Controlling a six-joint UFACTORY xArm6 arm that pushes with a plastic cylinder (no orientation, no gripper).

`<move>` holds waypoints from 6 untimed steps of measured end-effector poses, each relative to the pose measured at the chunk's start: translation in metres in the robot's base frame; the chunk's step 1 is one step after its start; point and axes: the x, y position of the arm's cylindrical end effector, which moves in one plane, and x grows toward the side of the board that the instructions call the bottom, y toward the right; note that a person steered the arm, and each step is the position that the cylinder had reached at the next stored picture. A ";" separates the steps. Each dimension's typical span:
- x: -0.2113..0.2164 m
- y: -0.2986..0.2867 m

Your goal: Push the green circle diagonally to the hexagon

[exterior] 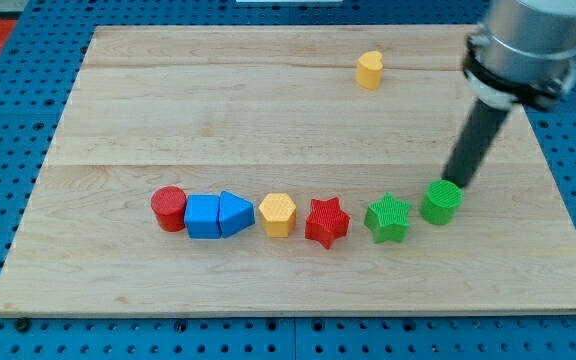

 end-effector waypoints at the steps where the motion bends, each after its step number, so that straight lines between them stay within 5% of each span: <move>1: 0.019 0.037; 2: 0.075 0.097; 4: 0.059 -0.010; 6: -0.051 -0.110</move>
